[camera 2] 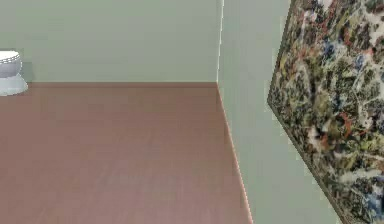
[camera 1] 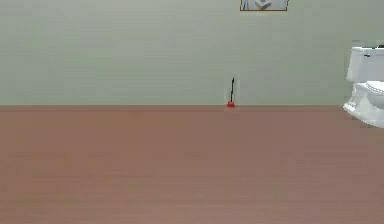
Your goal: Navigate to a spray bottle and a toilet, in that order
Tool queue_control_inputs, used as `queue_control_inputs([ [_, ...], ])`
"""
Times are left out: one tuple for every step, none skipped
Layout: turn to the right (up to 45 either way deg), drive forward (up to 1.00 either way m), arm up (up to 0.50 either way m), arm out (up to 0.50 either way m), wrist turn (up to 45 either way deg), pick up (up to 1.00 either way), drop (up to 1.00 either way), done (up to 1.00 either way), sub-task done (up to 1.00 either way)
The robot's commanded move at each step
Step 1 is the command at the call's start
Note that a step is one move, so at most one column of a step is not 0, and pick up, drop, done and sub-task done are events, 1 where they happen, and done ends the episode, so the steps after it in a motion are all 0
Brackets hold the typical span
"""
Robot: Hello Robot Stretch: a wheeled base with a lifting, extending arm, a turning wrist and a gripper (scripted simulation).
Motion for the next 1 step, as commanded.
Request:
queue_control_inputs([
  [0.0, 0.15, 0.0, 0.0, 0.0, 0.0, 0.0, 0.0, 0.0],
])
